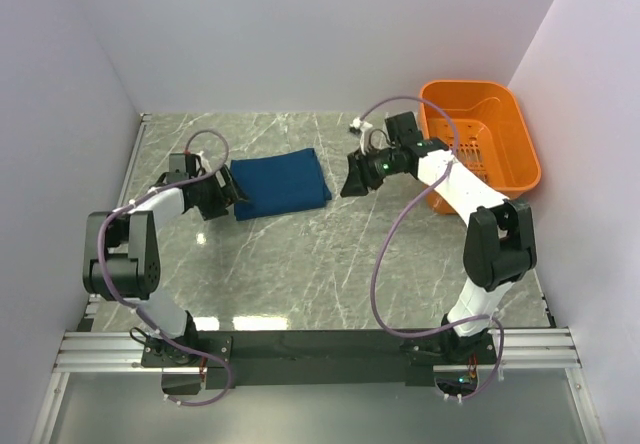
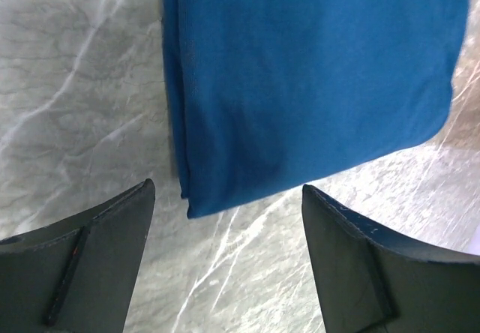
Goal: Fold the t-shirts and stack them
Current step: Neatly place the folded tshirt to the corner
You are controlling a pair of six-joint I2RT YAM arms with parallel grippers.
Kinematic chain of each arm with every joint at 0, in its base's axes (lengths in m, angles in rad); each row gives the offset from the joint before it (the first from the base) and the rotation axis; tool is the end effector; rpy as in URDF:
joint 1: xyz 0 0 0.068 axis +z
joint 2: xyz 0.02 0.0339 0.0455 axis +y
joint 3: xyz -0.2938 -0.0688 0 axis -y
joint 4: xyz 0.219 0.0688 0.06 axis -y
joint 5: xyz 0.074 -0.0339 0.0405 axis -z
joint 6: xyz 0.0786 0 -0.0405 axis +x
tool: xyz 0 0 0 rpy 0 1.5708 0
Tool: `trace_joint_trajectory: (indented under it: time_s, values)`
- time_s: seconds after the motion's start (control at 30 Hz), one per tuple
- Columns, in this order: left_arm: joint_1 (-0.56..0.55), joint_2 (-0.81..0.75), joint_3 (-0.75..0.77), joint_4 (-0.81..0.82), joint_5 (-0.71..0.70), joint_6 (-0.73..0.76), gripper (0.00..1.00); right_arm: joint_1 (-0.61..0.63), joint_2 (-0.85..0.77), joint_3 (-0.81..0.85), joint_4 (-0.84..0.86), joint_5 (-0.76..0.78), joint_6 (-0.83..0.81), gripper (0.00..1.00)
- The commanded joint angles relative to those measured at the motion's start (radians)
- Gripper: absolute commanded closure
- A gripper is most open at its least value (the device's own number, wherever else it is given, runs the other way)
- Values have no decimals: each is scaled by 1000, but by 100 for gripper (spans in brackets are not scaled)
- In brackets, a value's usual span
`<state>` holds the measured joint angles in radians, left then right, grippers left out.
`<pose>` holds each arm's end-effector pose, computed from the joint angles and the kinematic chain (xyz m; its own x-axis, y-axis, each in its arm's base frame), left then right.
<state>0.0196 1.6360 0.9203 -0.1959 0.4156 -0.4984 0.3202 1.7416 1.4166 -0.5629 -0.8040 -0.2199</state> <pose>0.3337 -0.0252 0.1929 -0.8038 -0.4532 -0.3854 -0.1764 0.8003 -0.5731 0.3407 0.1726 0.2902 -0.5769 -0.3507 -0.7377 -0.7947 0.4499 0.4075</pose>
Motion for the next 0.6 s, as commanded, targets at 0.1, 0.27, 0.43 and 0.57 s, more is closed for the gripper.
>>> trace_joint_trajectory:
  time_s: [0.1,0.27,0.43,0.57]
  values:
    - [-58,128,58,24,37,18,19,-55,-106,-47,18,-18,-39,48]
    - [-69,183,74,27,29,11,48,-99,-129,-59,23,-38,-26,48]
    - [-44,196,124,-23,-27,27,95,-133,-152,-87,38,-44,-19,48]
    - [14,209,187,-88,-58,70,99,-151,-151,-90,40,-60,-16,48]
